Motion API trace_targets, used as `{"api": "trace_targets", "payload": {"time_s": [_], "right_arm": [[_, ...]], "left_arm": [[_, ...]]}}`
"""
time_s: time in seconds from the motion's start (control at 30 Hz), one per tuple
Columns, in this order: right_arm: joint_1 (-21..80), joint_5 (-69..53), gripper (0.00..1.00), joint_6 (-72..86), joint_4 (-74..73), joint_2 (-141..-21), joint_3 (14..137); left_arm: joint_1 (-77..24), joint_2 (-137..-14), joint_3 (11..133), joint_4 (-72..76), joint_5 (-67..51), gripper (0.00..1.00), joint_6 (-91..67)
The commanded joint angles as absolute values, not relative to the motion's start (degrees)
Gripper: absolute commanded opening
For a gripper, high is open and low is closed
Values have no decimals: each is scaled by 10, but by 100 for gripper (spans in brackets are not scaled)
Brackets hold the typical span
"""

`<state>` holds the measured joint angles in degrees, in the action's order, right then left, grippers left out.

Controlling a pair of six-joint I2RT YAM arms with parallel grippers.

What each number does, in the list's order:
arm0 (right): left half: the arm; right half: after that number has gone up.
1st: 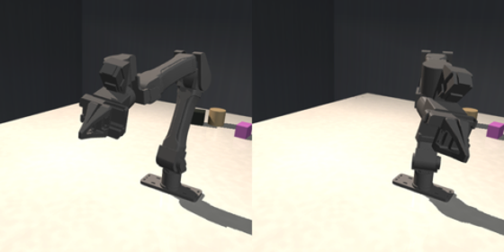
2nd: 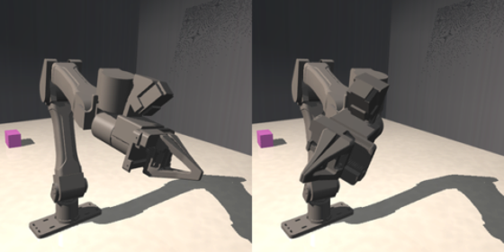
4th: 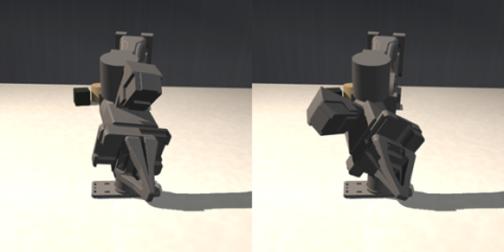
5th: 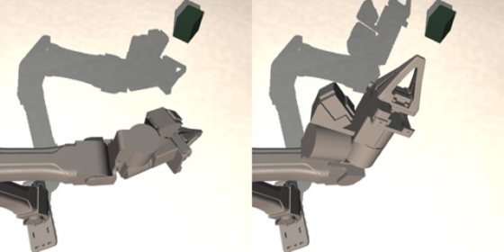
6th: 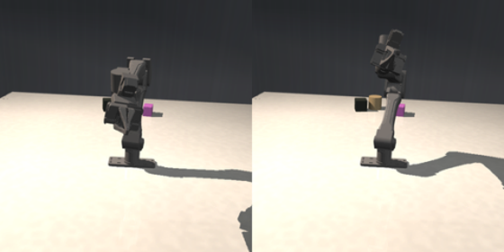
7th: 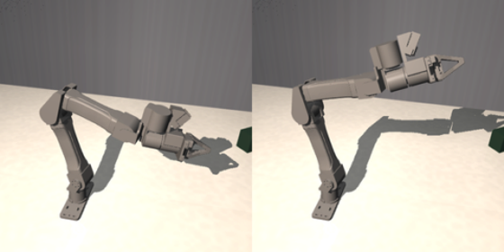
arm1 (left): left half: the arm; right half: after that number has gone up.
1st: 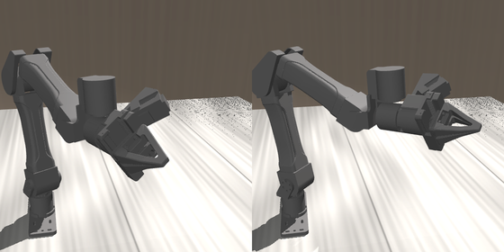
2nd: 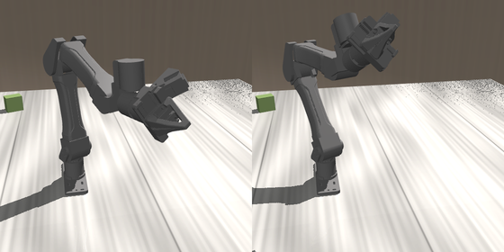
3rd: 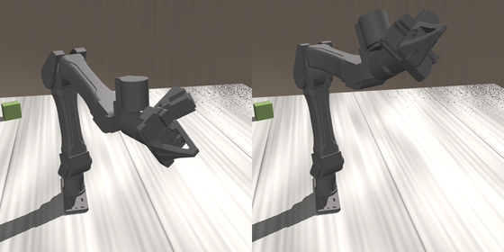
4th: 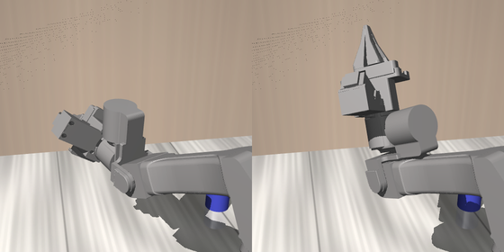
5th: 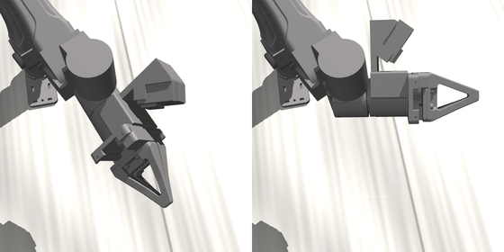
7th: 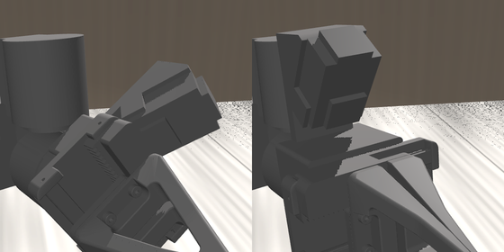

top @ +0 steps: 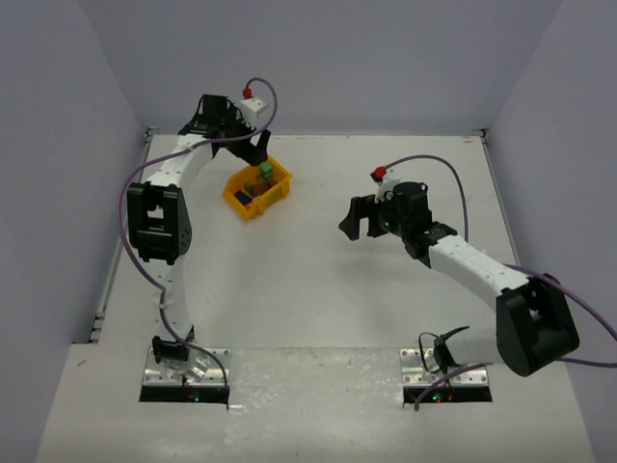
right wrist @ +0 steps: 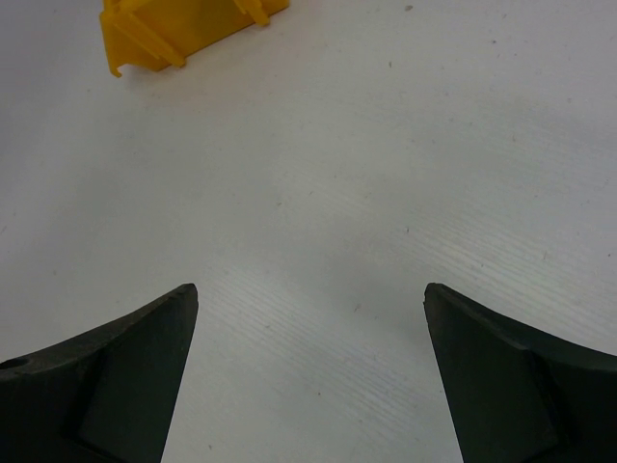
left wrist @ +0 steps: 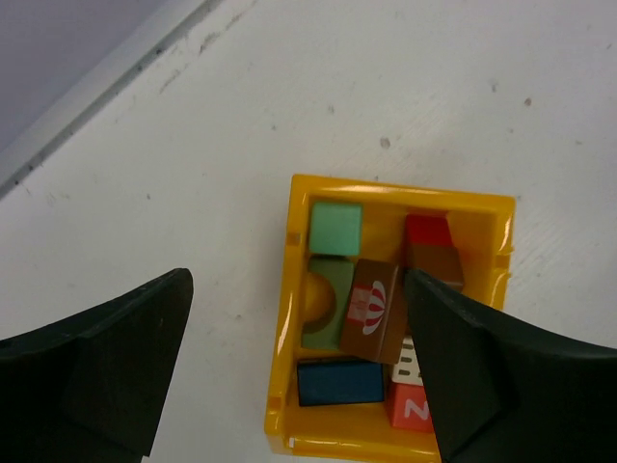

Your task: Build the wood block tower

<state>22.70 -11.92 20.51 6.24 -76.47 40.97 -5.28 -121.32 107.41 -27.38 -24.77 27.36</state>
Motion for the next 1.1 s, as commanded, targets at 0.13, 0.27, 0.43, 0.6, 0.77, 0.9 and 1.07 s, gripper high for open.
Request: {"api": "trace_targets", "payload": {"time_s": [0.13, 0.27, 0.43, 0.6, 0.77, 0.9, 1.07], "right_arm": [[228, -82, 99, 185, 68, -781, 425], [228, -80, 99, 185, 65, -784, 429], [227, -77, 99, 185, 57, -789, 434], [228, -71, 99, 186, 56, -790, 434], [227, -70, 99, 184, 55, -794, 437], [228, -64, 99, 183, 52, -799, 440], [228, -59, 99, 180, 48, -805, 447]], "left_arm": [[-39, -1232, 1111, -332, -274, 80, 300], [-37, -1237, 1126, -344, -260, 76, 283], [-37, -1235, 1128, -343, -232, 76, 262], [-36, -1229, 1128, -370, -219, 75, 260], [-36, -1249, 1147, -385, -208, 57, 245], [-37, -1261, 1166, -418, -189, 51, 246], [-41, -1247, 1145, -417, -193, 51, 249]]}}
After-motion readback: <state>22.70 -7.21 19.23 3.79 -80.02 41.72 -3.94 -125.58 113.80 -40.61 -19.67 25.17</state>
